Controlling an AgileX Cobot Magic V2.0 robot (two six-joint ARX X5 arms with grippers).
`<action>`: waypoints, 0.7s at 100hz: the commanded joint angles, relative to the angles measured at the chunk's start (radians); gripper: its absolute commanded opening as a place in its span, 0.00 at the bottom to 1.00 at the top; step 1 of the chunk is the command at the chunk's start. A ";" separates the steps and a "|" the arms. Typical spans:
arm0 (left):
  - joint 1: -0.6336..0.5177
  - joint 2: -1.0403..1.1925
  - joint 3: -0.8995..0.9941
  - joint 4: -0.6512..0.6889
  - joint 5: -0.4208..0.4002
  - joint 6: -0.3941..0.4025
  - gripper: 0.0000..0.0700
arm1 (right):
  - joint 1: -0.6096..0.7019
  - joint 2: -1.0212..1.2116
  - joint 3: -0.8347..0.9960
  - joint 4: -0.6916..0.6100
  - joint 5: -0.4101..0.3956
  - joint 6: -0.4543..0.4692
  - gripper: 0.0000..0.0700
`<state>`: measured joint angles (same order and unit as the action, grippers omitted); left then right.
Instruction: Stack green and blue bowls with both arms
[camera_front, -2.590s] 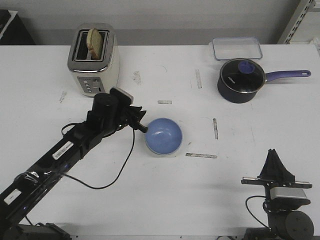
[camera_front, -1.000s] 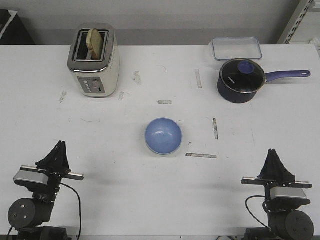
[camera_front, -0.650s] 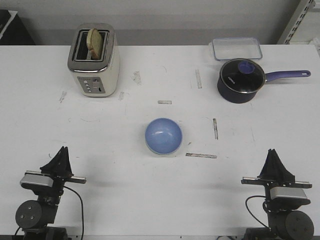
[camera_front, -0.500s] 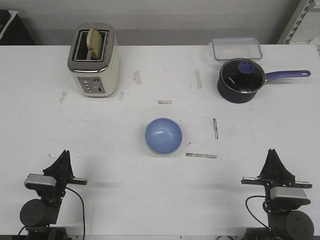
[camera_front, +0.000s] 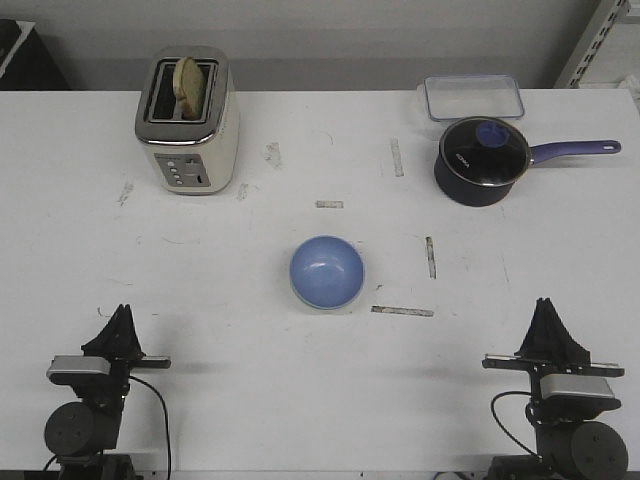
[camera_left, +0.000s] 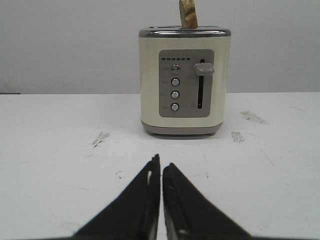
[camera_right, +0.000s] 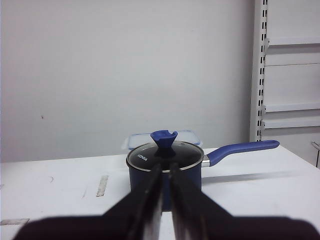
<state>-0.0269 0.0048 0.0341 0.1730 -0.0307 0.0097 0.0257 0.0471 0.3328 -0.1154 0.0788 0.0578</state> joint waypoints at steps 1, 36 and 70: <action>-0.002 -0.002 -0.022 0.004 -0.004 0.005 0.00 | 0.001 -0.003 0.000 0.010 0.000 0.012 0.02; -0.002 -0.002 -0.022 0.006 -0.012 0.005 0.00 | 0.001 -0.003 0.000 0.010 0.000 0.012 0.02; -0.002 -0.002 -0.022 0.006 -0.012 0.005 0.00 | 0.001 -0.003 0.000 0.010 0.000 0.012 0.02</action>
<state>-0.0277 0.0051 0.0341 0.1646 -0.0395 0.0097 0.0257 0.0471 0.3328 -0.1154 0.0788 0.0578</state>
